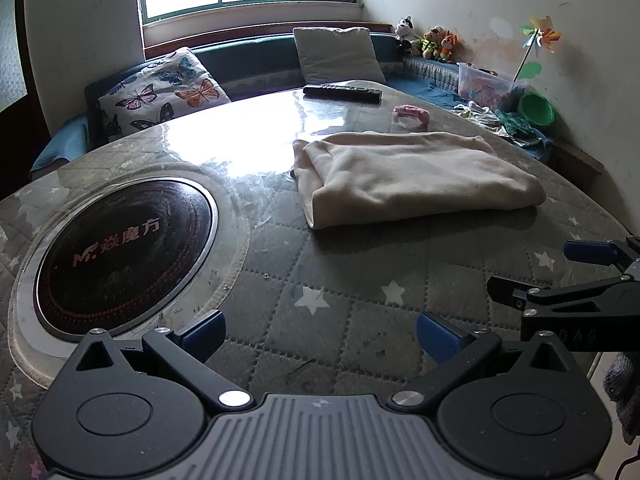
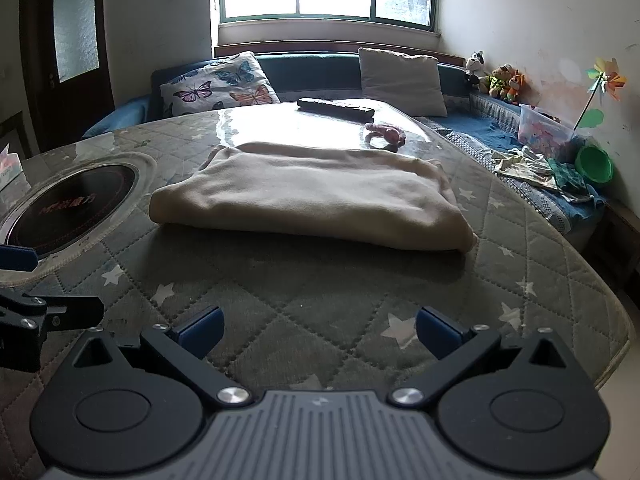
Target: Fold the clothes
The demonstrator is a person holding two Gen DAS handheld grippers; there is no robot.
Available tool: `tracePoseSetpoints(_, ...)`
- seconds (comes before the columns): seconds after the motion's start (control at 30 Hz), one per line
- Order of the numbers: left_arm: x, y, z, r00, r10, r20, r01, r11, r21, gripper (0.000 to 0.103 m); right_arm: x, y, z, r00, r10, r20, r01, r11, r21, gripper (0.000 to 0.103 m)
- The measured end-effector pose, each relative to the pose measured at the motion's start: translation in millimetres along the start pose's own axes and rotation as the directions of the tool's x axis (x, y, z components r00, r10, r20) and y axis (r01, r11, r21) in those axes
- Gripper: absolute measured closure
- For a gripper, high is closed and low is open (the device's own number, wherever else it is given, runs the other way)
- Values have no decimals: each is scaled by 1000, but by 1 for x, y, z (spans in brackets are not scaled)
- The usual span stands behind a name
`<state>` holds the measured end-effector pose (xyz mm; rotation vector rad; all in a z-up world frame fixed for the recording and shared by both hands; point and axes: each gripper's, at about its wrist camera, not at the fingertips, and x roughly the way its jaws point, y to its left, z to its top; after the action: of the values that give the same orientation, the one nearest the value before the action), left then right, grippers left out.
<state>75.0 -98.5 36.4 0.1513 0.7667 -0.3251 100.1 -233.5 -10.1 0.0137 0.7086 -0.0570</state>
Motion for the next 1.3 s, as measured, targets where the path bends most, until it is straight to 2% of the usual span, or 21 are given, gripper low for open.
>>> tracePoseSetpoints(1.3,-7,-16,-11,1000,12,16,-13,998,59,0,-7,2,-6,1000,-4,-5,4,1000,11,0)
